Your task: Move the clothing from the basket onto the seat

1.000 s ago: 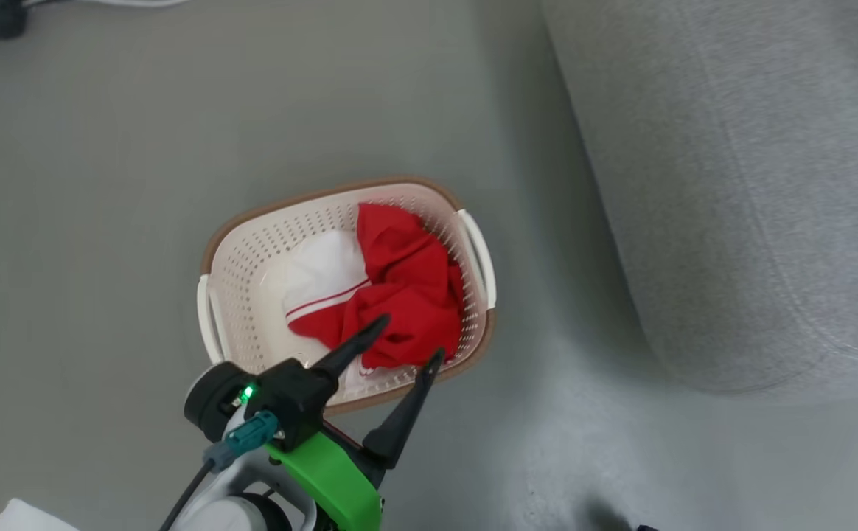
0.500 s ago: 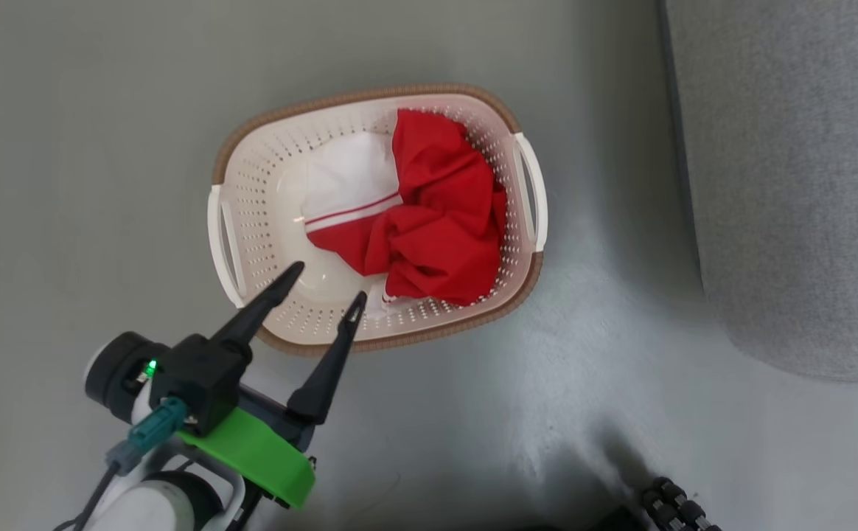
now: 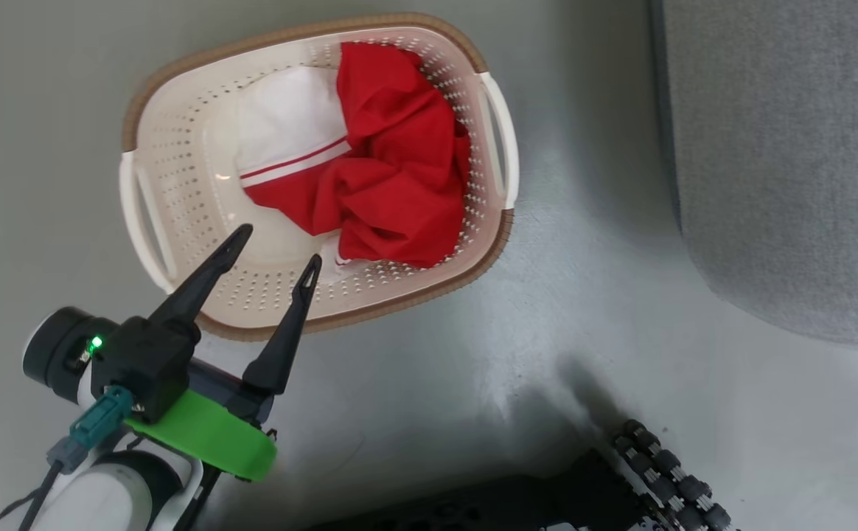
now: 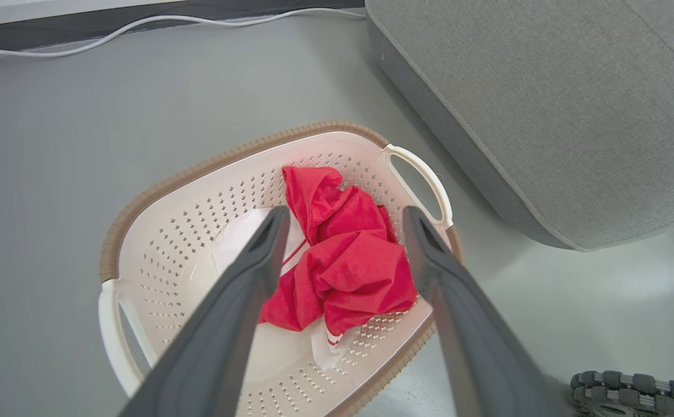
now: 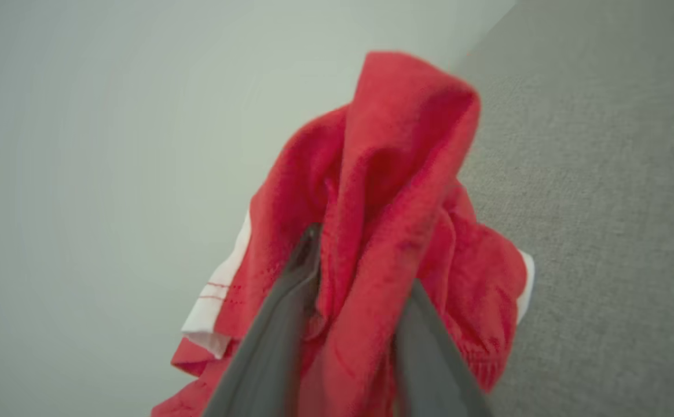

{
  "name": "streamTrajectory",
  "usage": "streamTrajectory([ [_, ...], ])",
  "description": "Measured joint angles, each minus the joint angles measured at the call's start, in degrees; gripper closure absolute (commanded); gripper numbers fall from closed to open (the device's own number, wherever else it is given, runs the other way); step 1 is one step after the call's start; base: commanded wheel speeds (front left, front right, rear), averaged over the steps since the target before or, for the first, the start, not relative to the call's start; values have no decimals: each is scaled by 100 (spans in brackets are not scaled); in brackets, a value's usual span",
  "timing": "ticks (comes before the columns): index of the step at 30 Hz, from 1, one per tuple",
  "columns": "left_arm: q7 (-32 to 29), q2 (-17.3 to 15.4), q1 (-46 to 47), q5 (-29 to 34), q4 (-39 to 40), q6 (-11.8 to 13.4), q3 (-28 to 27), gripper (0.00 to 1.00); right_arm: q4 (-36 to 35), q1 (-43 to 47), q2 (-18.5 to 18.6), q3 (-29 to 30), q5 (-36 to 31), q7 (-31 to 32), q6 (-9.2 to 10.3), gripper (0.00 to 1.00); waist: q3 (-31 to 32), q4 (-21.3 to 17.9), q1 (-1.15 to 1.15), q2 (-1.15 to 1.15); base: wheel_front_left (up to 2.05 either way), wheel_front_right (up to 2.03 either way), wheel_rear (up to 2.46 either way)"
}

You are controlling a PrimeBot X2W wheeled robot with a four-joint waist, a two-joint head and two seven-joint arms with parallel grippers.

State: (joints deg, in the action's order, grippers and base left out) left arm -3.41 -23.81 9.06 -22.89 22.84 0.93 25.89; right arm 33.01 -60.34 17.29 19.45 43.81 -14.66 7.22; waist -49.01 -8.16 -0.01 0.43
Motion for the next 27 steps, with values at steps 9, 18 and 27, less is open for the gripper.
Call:
streamTrajectory([
  [9,253,120,460,-73,-272,-152,-18,0,-264,177,-16,-40,-887,-1,-108,0,42,-316,0,0,0,0,0],
  [18,783,501,721,-381,-931,-253,-174,0,-942,1455,-125,-392,-2060,0,-494,0,622,-423,1,0,0,0,0],
  [27,1426,726,709,-584,-1608,-250,-555,0,-1884,2253,-533,-849,-2650,-1,-888,0,1302,-368,1,0,0,0,0],
])
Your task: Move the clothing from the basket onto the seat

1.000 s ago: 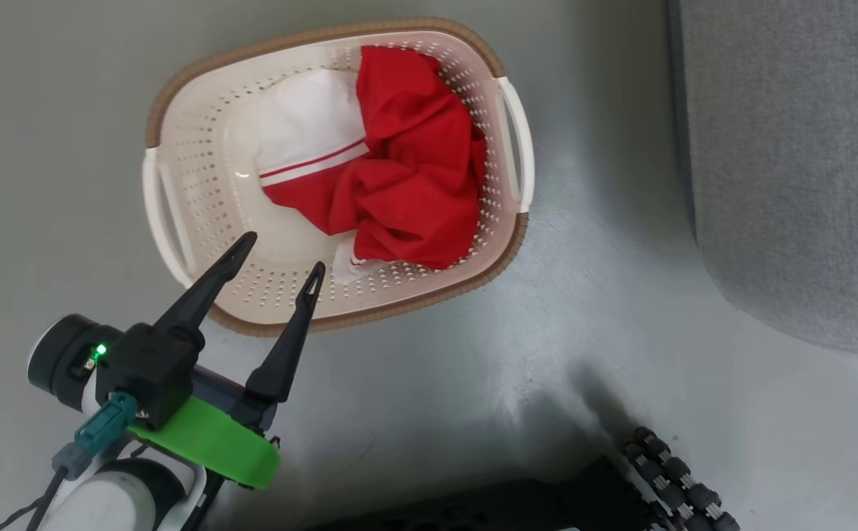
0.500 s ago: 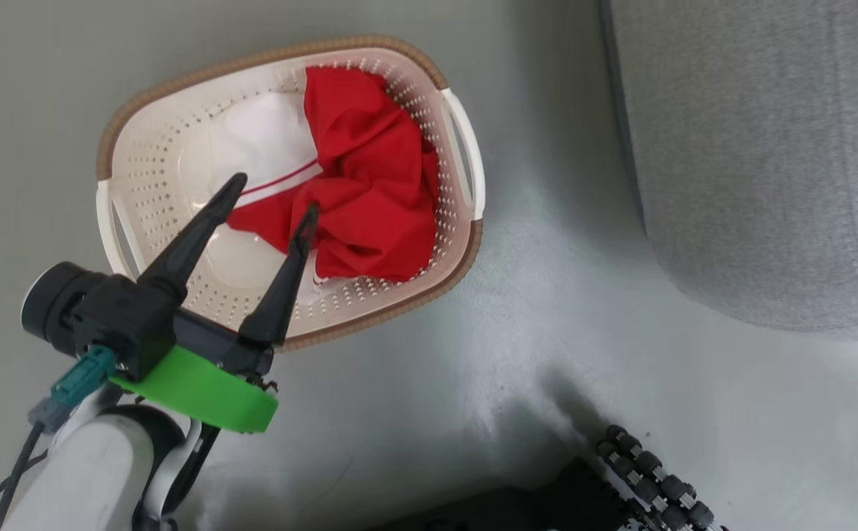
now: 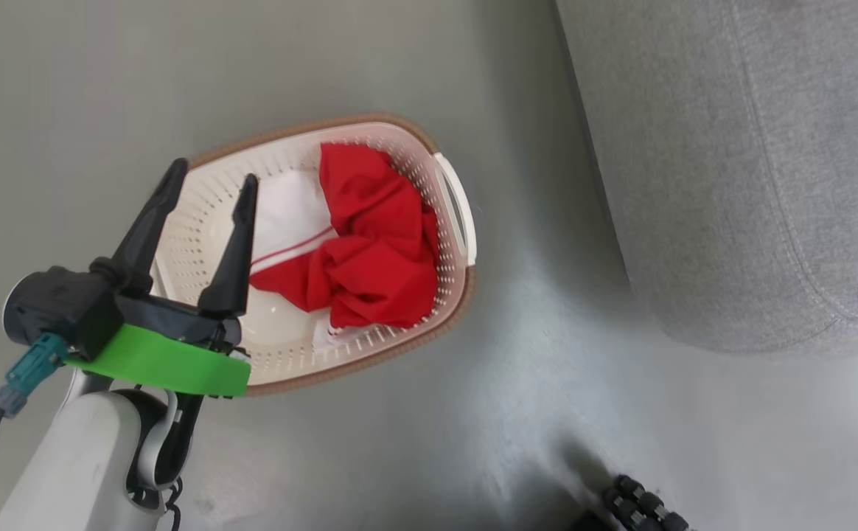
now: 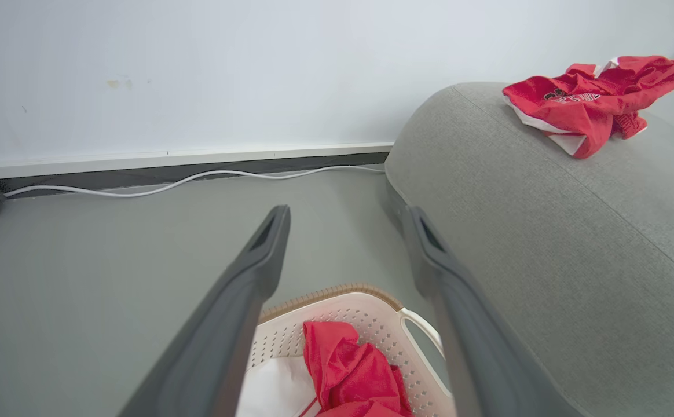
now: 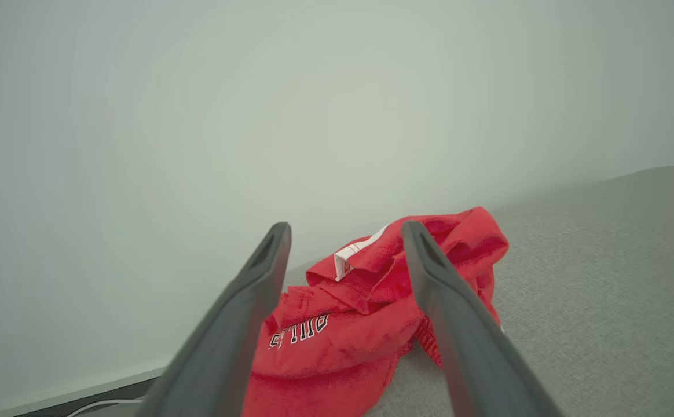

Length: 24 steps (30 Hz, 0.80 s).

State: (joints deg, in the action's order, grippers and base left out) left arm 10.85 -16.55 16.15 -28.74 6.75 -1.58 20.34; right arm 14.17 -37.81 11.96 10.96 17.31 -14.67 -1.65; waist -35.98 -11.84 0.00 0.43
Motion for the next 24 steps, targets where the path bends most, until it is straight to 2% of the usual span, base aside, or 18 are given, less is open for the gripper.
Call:
streamTrajectory([
  [6,245,200,-107,-198,-467,5,-178,0,-405,539,-135,-398,-428,0,-189,0,449,193,0,0,0,0,0],
  [14,342,444,-275,-275,-959,7,-368,0,-578,1296,-343,-825,-759,1,-253,0,998,668,0,0,0,0,0],
  [24,357,492,-656,-268,-1403,7,-530,0,-354,2439,-702,-1329,-916,1,-289,0,1793,1249,0,0,0,0,0],
])
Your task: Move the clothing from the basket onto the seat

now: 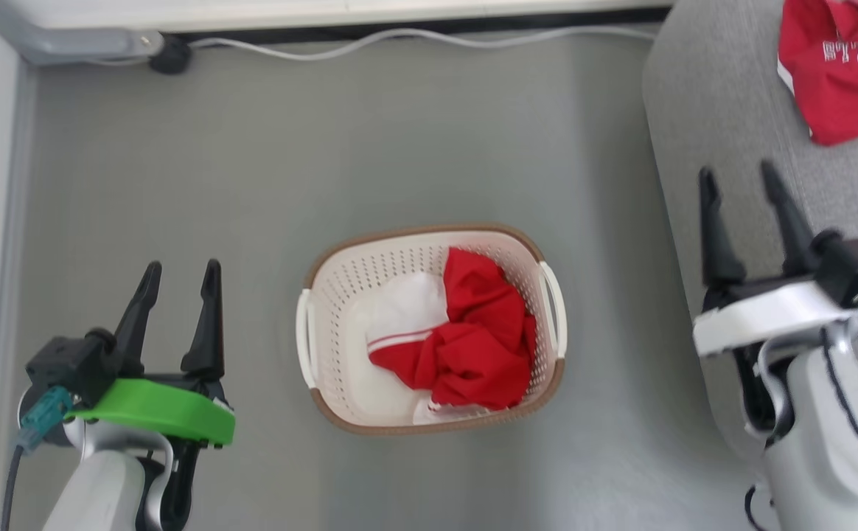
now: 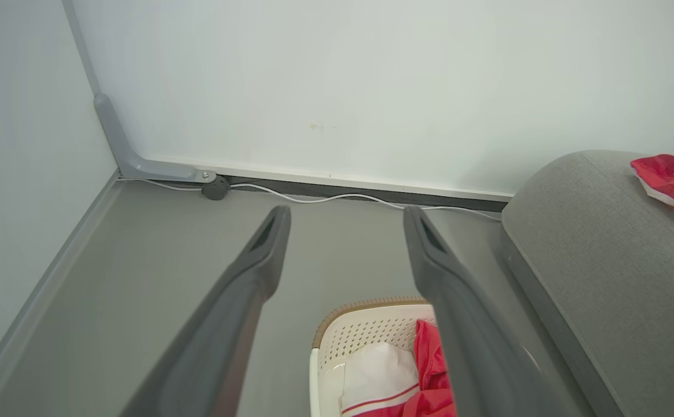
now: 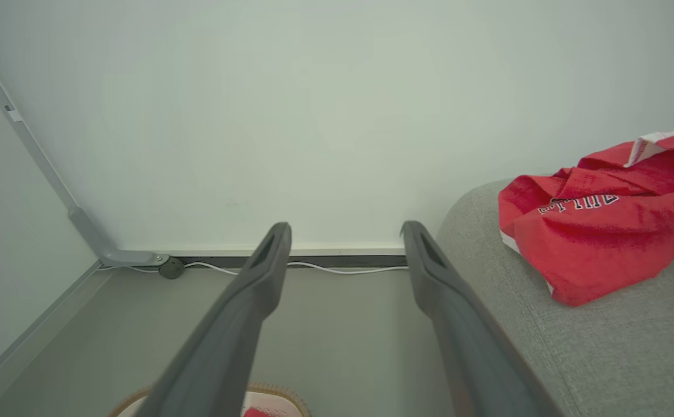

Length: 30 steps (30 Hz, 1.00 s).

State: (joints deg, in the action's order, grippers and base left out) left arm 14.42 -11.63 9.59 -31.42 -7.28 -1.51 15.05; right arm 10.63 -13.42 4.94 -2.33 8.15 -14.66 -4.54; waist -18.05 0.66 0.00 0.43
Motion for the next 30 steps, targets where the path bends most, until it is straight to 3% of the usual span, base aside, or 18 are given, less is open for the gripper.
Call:
streamTrajectory([
  [14,0,-12,-857,69,-134,0,-325,0,246,900,-154,-363,-60,1,55,0,1164,307,0,0,0,0,0],
  [22,0,-15,-1235,87,-36,0,-324,0,143,1199,-159,-376,-55,1,120,0,1693,190,0,0,0,0,0],
  [30,0,-19,-1337,104,154,-1,-321,0,-45,1339,-171,-415,-42,1,180,0,1787,-62,0,0,0,0,0],
])
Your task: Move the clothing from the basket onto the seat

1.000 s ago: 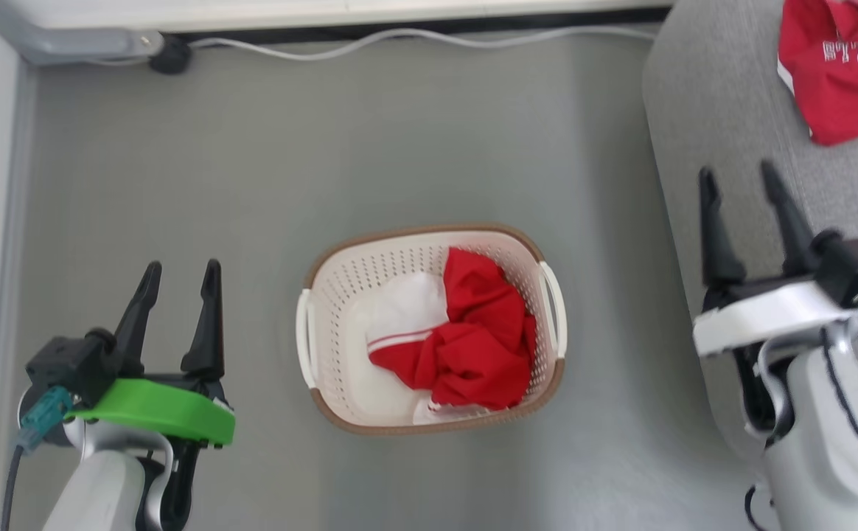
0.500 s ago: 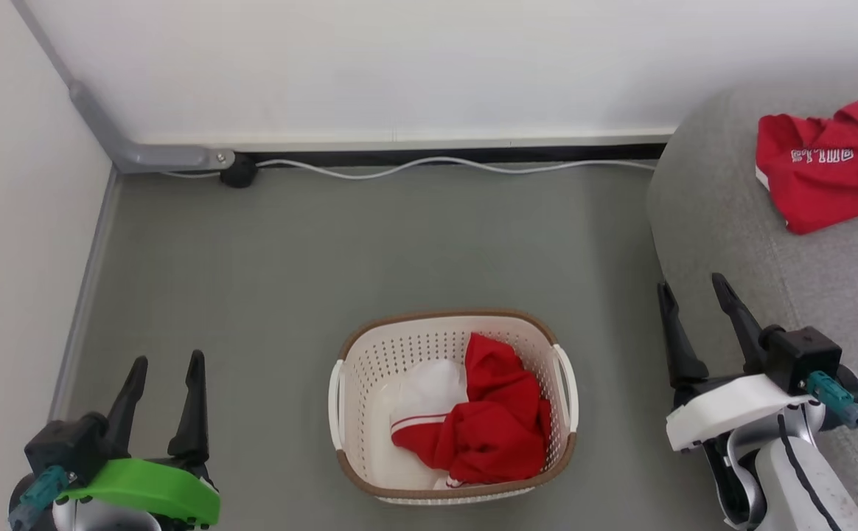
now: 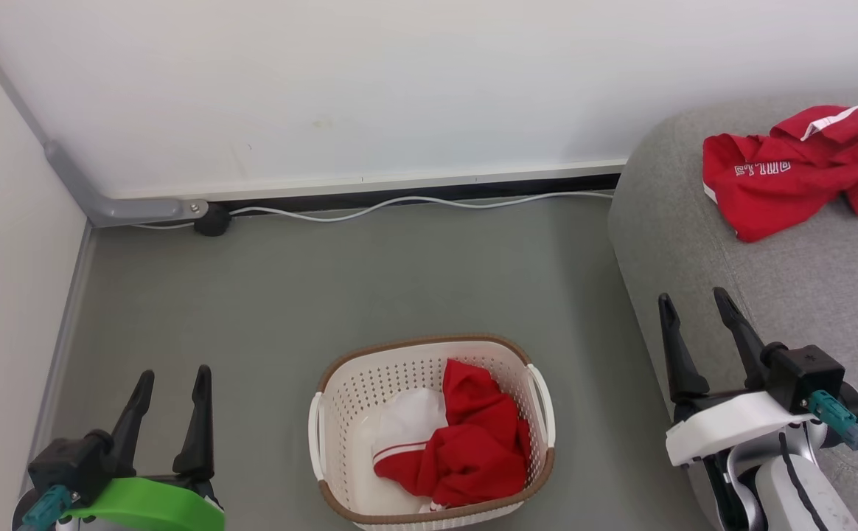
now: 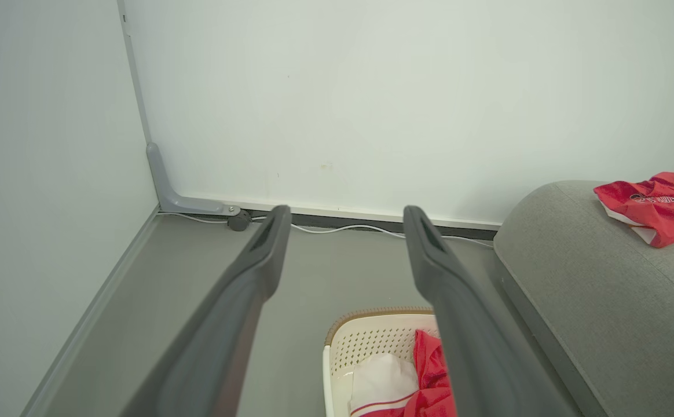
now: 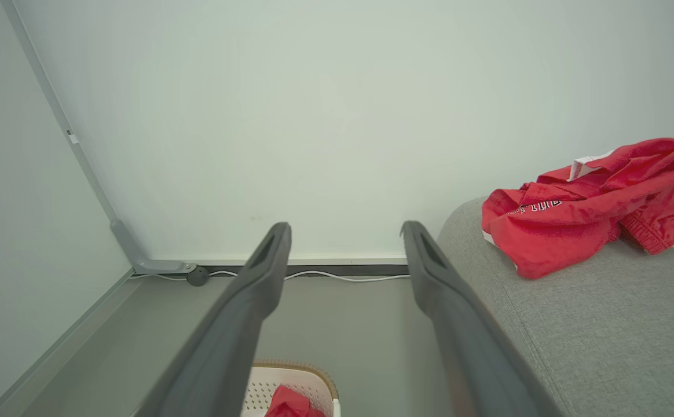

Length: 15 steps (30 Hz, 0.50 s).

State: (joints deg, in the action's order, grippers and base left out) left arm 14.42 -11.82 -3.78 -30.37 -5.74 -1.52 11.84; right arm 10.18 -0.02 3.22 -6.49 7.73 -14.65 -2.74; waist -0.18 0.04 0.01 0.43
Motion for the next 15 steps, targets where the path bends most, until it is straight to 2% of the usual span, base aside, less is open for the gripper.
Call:
streamTrajectory([
  [9,-1,-55,-6,47,311,-9,120,0,-468,-2,-7,2,25,0,145,0,-348,-103,0,0,0,0,0],
  [15,-153,-66,80,108,425,-151,368,0,-821,-350,-7,-7,-85,0,202,0,-751,-180,0,0,0,0,0],
])
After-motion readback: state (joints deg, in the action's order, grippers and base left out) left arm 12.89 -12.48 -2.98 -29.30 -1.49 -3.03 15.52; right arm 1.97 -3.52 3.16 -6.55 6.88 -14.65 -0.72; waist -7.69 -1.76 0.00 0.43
